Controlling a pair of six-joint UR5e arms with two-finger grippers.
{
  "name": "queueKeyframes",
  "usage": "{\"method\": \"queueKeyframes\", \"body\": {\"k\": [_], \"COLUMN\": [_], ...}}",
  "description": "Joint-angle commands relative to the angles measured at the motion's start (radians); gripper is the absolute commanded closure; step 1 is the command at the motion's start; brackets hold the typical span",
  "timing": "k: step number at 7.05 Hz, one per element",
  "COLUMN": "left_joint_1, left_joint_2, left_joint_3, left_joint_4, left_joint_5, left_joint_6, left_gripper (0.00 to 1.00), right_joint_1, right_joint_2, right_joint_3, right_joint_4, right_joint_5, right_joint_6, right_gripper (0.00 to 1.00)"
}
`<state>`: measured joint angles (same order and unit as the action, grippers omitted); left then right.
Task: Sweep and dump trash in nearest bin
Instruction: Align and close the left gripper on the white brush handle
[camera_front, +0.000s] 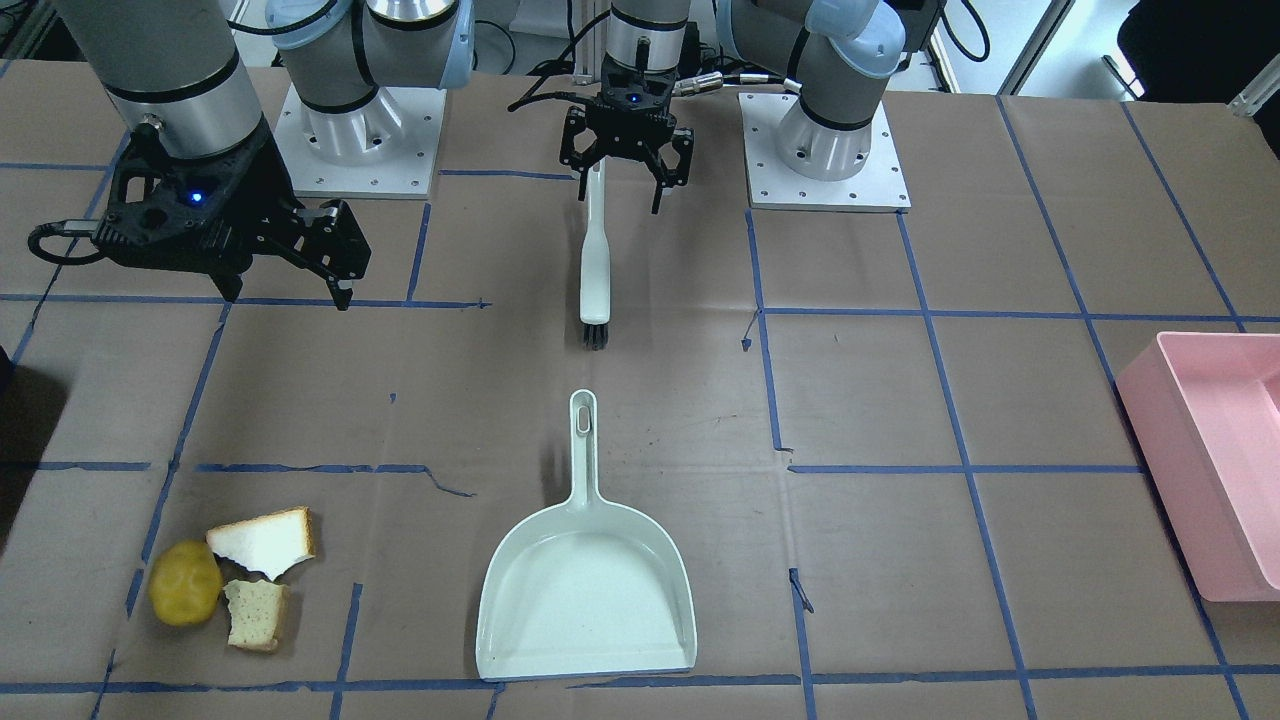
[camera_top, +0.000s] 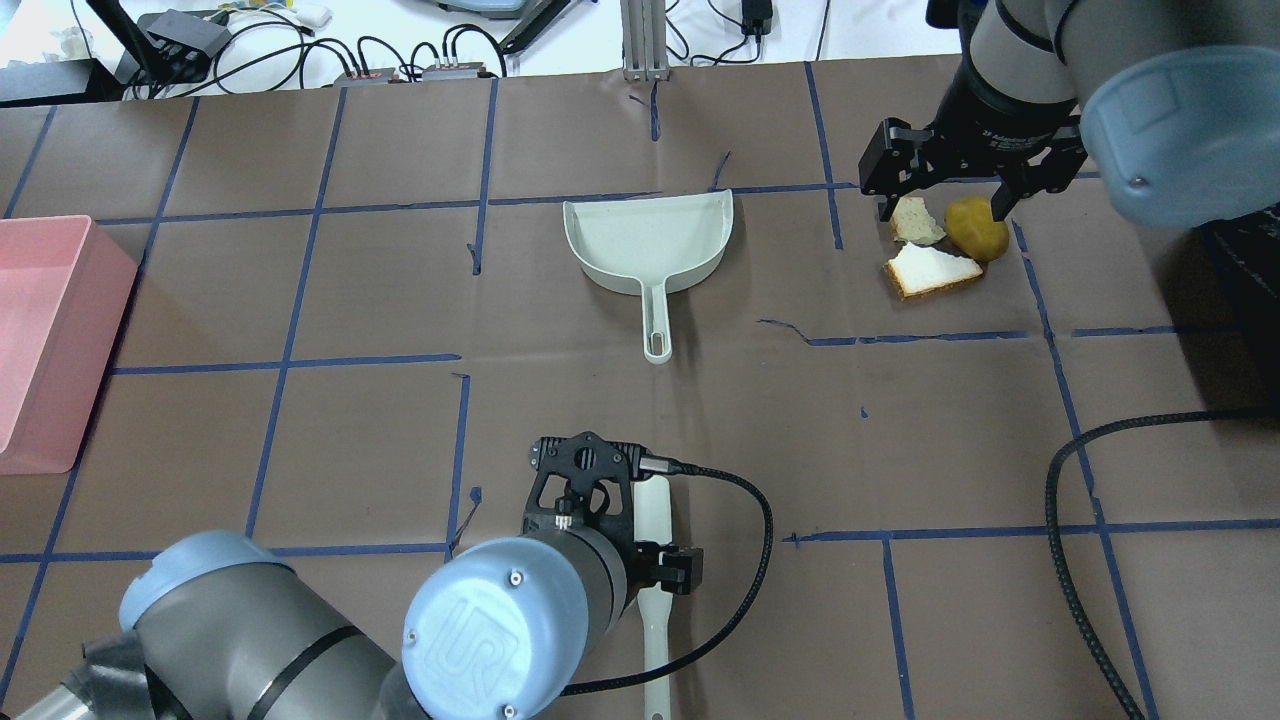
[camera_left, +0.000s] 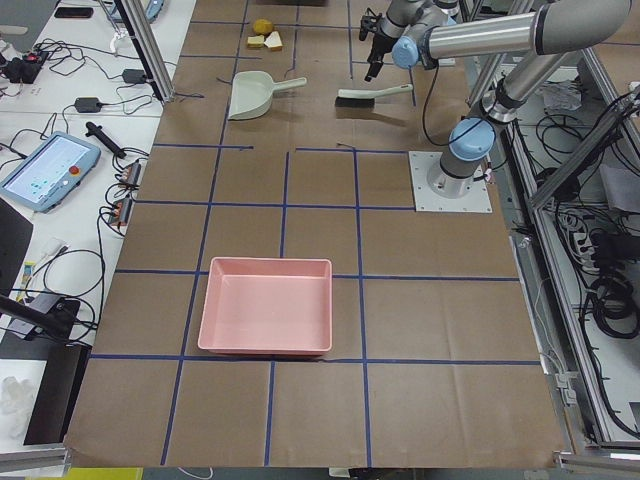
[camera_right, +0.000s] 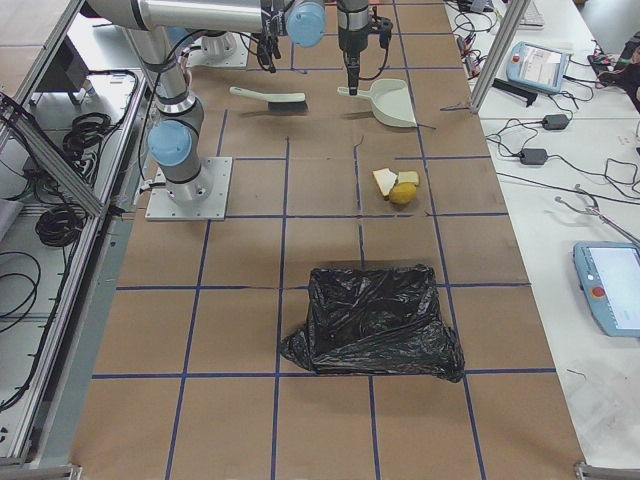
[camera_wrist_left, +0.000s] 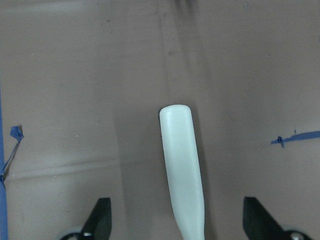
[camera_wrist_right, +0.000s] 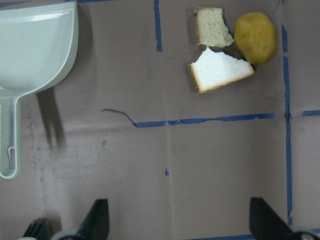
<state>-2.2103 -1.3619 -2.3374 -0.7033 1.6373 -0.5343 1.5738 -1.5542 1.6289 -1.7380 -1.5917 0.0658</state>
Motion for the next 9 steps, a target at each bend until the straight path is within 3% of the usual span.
{"method": "queueKeyframes", "body": {"k": [1, 6, 8, 9], "left_joint_1": [-0.032, -0.153, -0.239, -0.261], "left_joint_2": [-0.005, -0.089, -0.153, -0.178], "left_joint_3": [-0.078, -0.068, -0.068, -0.068], "left_joint_4": [0.106, 0.165, 0.172, 0.182], "left_joint_5": [0.004, 0.010, 0.156, 0.168], "left_joint_6": [-0.149, -0.154, -0.187, -0.211], "left_gripper": [0.01, 0.01, 0.01, 0.01], "right_joint_1": [0.000, 0.000, 0.000, 0.000], "right_joint_2": [0.000, 0.000, -0.003, -0.003], "right_joint_3": [0.000, 0.000, -0.001, -0.001], "right_joint_4": [0.000, 0.000, 0.000, 0.000], "right_joint_5": [-0.002, -0.002, -0.001, -0.001], "right_joint_6": [0.000, 0.000, 0.000, 0.003], "right_gripper": [0.00, 0.00, 0.00, 0.00]}}
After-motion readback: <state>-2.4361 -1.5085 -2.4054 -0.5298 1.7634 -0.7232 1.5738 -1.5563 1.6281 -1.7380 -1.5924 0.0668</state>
